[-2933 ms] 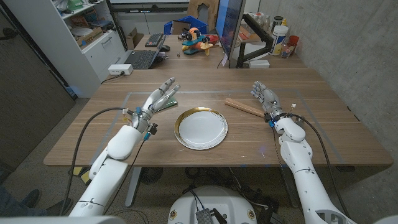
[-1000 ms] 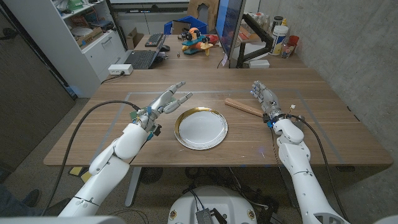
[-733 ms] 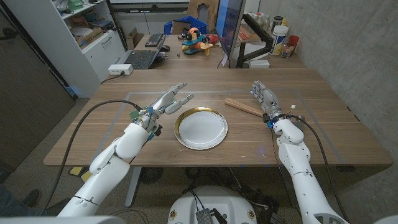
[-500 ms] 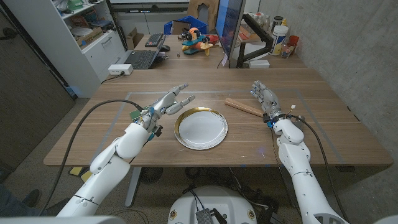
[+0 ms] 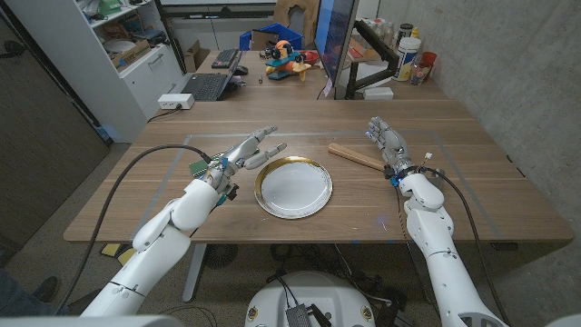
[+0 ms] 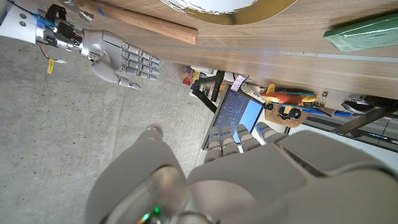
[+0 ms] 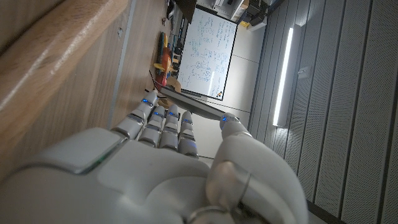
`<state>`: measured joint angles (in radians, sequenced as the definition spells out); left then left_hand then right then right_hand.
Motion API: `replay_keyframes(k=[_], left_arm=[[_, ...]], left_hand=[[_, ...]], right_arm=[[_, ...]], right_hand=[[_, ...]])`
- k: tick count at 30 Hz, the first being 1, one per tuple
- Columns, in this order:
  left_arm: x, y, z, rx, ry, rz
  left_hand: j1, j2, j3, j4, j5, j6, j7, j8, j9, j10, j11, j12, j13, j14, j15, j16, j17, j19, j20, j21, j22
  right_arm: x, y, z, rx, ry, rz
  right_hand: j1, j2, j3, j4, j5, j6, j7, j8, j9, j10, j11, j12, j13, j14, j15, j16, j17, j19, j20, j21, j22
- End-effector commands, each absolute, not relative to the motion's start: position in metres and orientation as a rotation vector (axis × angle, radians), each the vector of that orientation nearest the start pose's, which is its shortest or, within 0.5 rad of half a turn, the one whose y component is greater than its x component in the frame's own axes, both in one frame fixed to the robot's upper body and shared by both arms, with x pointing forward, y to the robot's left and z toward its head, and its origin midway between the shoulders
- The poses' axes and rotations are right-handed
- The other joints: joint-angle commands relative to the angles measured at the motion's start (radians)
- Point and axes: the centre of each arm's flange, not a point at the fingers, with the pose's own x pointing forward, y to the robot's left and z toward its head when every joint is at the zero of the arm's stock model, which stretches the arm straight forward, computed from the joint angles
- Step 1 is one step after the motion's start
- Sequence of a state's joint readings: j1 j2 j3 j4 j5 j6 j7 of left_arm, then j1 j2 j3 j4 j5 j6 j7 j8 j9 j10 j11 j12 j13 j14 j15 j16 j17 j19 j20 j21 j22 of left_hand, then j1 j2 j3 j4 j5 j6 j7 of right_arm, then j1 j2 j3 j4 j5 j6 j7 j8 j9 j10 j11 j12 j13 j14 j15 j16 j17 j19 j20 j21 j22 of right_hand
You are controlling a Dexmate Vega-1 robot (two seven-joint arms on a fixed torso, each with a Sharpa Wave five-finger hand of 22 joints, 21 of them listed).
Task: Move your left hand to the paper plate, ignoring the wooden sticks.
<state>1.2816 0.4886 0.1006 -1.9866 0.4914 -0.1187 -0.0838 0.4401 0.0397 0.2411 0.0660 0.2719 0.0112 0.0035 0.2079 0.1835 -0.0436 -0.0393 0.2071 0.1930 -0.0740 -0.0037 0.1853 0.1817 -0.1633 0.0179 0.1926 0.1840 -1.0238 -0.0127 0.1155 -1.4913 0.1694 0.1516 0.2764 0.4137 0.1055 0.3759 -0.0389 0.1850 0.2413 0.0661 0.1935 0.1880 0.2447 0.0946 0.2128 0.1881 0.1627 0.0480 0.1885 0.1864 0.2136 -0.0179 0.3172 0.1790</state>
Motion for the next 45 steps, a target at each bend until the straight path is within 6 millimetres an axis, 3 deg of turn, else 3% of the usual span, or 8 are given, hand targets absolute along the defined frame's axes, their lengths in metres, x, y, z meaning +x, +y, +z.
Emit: replay_keyframes(k=[1, 45], left_arm=[[0.516, 0.224, -0.035, 1.045, -0.748, -0.105], [0.532, 0.204, -0.058, 1.243, -0.696, -0.133]], left_hand=[[0.008, -0.001, 0.001, -0.004, 0.005, 0.010, 0.001, 0.004, 0.006, 0.009, -0.008, 0.005, 0.002, 0.001, -0.004, 0.004, 0.003, -0.024, -0.003, 0.005, 0.001], [0.018, 0.004, -0.002, -0.008, 0.005, 0.017, -0.002, 0.001, 0.007, 0.006, -0.002, 0.002, 0.002, 0.003, -0.002, 0.004, 0.003, -0.029, -0.016, 0.009, 0.001]], right_arm=[[0.619, -0.263, -0.047, 0.099, -0.646, 0.177], [0.613, -0.252, -0.044, 0.104, -0.673, 0.167]], right_hand=[[-0.009, 0.000, 0.002, -0.007, 0.007, 0.006, 0.000, 0.006, 0.003, 0.009, 0.000, 0.009, 0.002, 0.010, 0.000, 0.005, 0.003, 0.012, -0.001, -0.006, 0.004], [-0.015, 0.001, 0.003, -0.014, 0.007, 0.008, 0.000, 0.005, 0.003, 0.011, -0.001, 0.009, 0.002, 0.012, 0.000, 0.004, 0.002, 0.015, 0.001, -0.017, 0.004]])
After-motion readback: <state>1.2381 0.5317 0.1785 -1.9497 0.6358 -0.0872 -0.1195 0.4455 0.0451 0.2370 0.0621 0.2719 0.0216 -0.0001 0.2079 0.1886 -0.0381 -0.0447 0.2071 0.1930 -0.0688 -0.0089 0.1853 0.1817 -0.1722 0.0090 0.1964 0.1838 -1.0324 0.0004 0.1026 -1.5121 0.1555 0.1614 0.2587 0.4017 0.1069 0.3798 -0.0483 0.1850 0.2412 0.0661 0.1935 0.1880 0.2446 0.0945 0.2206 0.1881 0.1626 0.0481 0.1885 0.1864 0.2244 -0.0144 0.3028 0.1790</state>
